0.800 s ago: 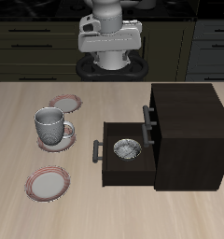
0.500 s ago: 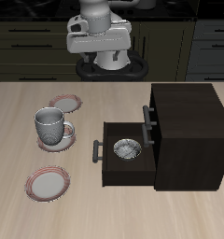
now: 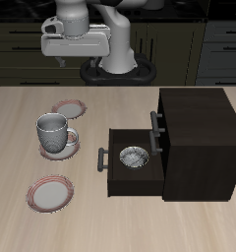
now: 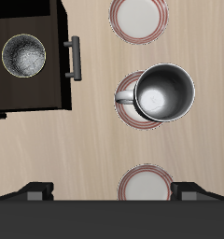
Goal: Place the porcelain mug that is on the plate onto the nearest plate relative to the robot
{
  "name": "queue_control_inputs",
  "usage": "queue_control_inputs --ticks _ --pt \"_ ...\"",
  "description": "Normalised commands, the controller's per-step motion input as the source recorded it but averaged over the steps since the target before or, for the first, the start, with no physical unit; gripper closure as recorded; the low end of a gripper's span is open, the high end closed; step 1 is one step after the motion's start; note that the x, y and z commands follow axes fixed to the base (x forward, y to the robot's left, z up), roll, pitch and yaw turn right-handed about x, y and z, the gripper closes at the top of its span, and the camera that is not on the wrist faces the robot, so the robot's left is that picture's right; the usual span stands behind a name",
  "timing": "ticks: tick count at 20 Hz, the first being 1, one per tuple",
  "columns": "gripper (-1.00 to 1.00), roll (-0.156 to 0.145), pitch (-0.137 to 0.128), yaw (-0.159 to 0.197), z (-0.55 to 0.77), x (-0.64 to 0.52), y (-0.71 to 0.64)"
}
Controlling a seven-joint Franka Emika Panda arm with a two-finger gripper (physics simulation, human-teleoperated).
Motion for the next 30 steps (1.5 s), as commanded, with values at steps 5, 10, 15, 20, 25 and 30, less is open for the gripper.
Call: queue_control_inputs --ticks 5,10,15,20,25,30 --pt "-1.0 -0.059 -0.012 -0.048 0.02 0.12 -0.8" --pt "-1.0 -0.003 -0.009 0.016 -0.03 0.1 -0.47" --pt "-1.0 -0.005 -0.012 0.019 -0.02 0.1 -0.46" --pt "-1.0 0.011 -0.025 -0.012 0.04 0.09 -0.47" --pt "-1.0 0.002 -0.046 -0.019 0.04 0.07 -0.26" --pt "-1.0 -0.015 -0.027 0.011 -0.11 0.24 0.01"
